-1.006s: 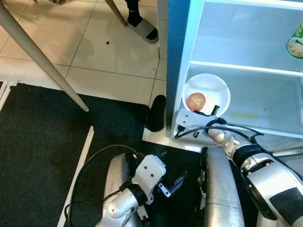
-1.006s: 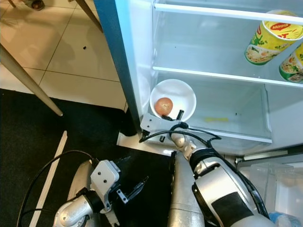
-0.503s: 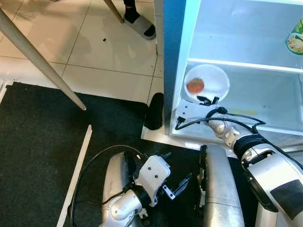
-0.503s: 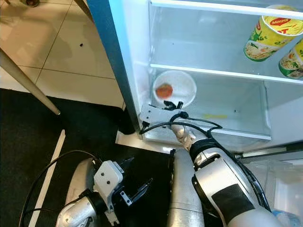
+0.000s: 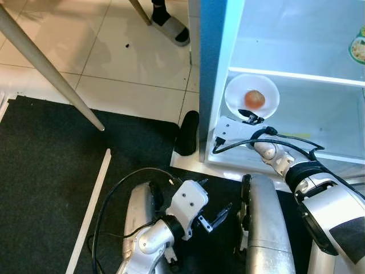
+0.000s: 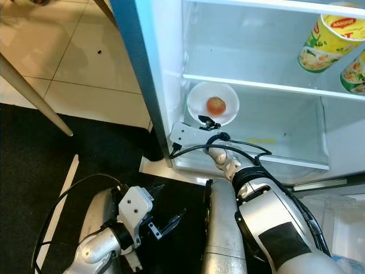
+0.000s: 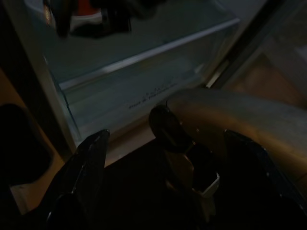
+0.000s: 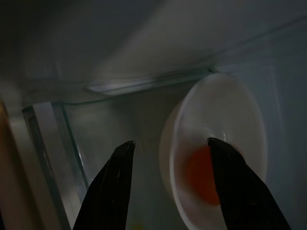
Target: Restocking fridge
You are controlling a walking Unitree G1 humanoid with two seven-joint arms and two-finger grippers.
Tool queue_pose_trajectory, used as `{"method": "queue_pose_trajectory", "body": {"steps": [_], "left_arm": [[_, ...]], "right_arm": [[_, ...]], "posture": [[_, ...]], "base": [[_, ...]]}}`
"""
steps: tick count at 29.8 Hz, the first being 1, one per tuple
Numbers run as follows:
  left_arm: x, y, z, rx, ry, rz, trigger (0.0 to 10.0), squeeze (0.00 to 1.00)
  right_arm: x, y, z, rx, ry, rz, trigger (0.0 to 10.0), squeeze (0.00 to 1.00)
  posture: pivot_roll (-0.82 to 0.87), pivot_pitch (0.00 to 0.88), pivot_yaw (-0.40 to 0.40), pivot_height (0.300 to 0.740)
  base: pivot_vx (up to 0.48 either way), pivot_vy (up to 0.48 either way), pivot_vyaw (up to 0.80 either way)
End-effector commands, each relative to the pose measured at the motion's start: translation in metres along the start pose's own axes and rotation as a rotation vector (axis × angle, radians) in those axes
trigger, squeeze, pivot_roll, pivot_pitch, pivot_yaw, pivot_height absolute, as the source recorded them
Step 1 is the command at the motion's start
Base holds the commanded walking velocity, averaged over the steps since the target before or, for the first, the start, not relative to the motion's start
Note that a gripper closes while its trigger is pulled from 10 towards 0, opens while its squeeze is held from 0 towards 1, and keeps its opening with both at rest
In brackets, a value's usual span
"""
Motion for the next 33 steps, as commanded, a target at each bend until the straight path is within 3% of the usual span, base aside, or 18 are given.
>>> {"method": "queue_pose_trajectory", "body": {"steps": [1, 7, 12, 16, 24, 28, 33], "left_arm": [[-0.009, -0.014, -0.002, 0.034, -0.017, -0.046, 10.0, 0.00], [-0.002, -0.025, 0.003, 0.055, -0.023, -0.033, 10.0, 0.00], [0.003, -0.031, 0.005, 0.065, -0.024, -0.029, 10.0, 0.00], [0.010, -0.040, 0.004, 0.081, -0.018, -0.024, 10.0, 0.00], [0.017, -0.054, 0.002, 0.113, 0.000, -0.030, 10.0, 0.00], [0.035, -0.078, -0.010, 0.188, 0.071, -0.071, 10.0, 0.00], [0.048, -0.092, -0.020, 0.234, 0.112, -0.092, 10.0, 0.00]], "right_arm": [[0.011, -0.015, -0.005, 0.024, 0.036, 0.080, 10.0, 0.00], [0.003, -0.027, -0.009, 0.012, -0.007, 0.228, 10.0, 0.00], [0.003, -0.034, -0.012, 0.020, -0.012, 0.270, 10.0, 0.00], [0.001, -0.055, -0.021, 0.046, -0.058, 0.414, 10.0, 0.00], [0.009, -0.081, -0.031, 0.119, -0.102, 0.595, 10.0, 0.00], [0.038, -0.102, -0.041, 0.211, -0.108, 0.731, 10.0, 0.00], [0.065, -0.099, -0.044, 0.214, -0.049, 0.856, 10.0, 0.00]], "posture": [[0.08, 0.382, 0.031, 0.495], [0.08, 0.324, 0.036, 0.495], [0.08, 0.308, 0.038, 0.495], [0.07, 0.268, 0.040, 0.495], [0.06, 0.217, 0.035, 0.495], [0.05, 0.176, 0.038, 0.495], [0.05, 0.149, 0.041, 0.495]], "base": [[0.000, 0.000, 0.00], [0.000, 0.000, 0.00], [0.000, 0.000, 0.00], [0.000, 0.000, 0.00], [0.000, 0.000, 0.00], [0.000, 0.000, 0.00], [0.000, 0.000, 0.00]]}}
Point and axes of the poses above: a point about 5 cm out from each wrist's last joint towards the gripper, its own z axis pointing out of the wrist towards the gripper, its own y axis along the axis of the wrist's last joint, x = y × z, the point moved 2 cm from there along z, pointing out of the wrist towards the gripper, and after that the axes turned 12 degrees about z, right-handed, at the moved point
